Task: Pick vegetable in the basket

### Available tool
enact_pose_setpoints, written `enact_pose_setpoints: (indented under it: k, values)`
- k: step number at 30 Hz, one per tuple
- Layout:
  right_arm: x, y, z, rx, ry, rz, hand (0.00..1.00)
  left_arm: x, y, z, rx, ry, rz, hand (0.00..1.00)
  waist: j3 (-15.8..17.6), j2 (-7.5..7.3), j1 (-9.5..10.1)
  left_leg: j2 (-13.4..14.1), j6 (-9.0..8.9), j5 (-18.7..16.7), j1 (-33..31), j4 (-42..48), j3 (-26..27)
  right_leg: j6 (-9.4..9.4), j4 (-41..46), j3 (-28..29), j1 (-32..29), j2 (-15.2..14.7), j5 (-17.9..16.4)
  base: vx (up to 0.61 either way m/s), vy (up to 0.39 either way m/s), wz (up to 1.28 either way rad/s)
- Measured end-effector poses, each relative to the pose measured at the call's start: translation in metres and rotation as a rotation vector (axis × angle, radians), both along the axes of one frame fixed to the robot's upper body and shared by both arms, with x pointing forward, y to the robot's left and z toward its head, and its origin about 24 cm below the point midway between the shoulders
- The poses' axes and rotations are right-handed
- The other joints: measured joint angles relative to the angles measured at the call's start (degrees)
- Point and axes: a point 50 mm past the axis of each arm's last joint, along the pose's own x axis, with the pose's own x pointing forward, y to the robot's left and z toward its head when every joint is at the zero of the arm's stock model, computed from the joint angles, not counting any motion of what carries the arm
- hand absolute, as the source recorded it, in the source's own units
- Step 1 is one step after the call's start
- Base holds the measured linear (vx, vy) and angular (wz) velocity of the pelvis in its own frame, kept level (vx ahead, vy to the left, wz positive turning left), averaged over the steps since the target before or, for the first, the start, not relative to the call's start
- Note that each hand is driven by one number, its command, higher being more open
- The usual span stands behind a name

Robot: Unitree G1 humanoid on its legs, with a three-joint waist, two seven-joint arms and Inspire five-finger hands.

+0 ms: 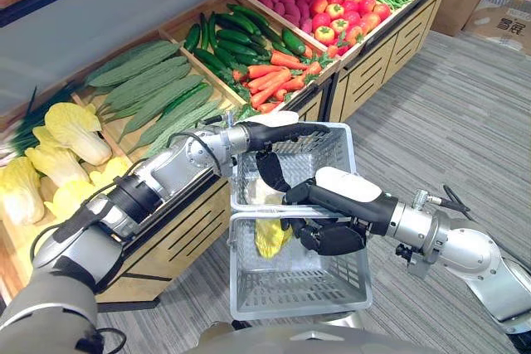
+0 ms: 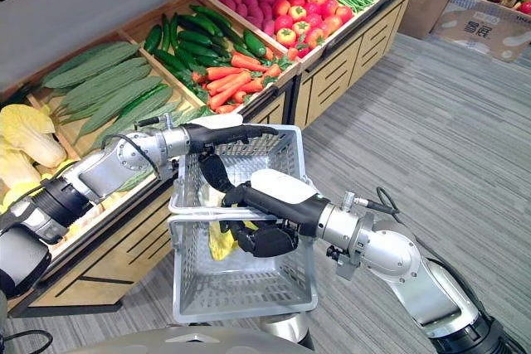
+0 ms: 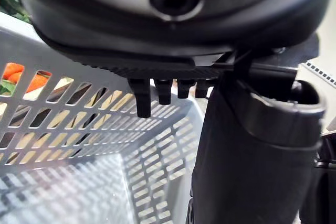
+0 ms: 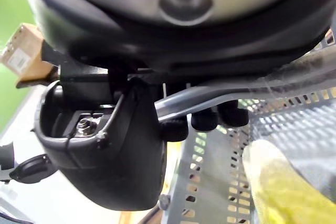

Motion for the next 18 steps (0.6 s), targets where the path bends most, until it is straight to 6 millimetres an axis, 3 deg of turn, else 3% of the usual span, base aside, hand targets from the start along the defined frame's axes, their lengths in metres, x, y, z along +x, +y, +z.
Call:
enact_pose_setpoints:
  k: [3,8,11,15,18]
  values:
    - [0.000,0.000,-0.001,0.002,0.002,-0.001,0.00,-0.001,-0.001,0.009,-0.043,-0.036,0.002,1.00,-0.06,-0.11,0.52,-0.02,0.04,0.04,-0.12,-0.01,-0.33,-0.04,0.10,-0.30,0.02,-0.03,-0.03,0.00,-0.004,0.07]
    - [0.001,0.000,-0.002,0.019,0.008,-0.009,0.00,0.010,0.008,0.051,-0.231,-0.142,0.071,1.00,-0.59,-0.98,0.76,-0.31,0.46,0.64,-1.09,-0.02,-2.07,-0.16,0.50,-2.02,0.14,-0.46,-0.21,0.00,-0.004,0.16]
    - [0.002,0.000,-0.005,0.031,0.020,-0.024,0.00,0.012,0.015,0.066,-0.318,-0.177,0.105,1.00,-1.01,-1.47,1.04,-0.40,0.44,1.06,-0.95,-0.27,-3.50,-0.49,0.55,-3.46,1.13,-0.60,-0.46,0.00,-0.012,0.23]
    - [0.002,-0.001,-0.007,0.033,0.028,-0.027,0.00,0.014,0.023,0.077,-0.423,-0.206,0.144,1.00,-1.57,-2.07,2.28,-2.17,0.65,2.95,-0.99,-2.80,-5.21,-0.62,0.75,-5.26,1.44,-1.67,-0.75,-0.01,-0.019,0.30]
    - [0.002,0.000,-0.007,0.046,0.030,-0.030,0.00,0.012,0.045,0.076,-0.543,-0.204,0.217,1.00,-1.65,-2.08,2.45,-3.21,0.70,4.58,-0.78,-4.86,-6.79,-0.88,0.71,-7.05,2.05,-2.30,-0.90,-0.01,-0.025,0.27]
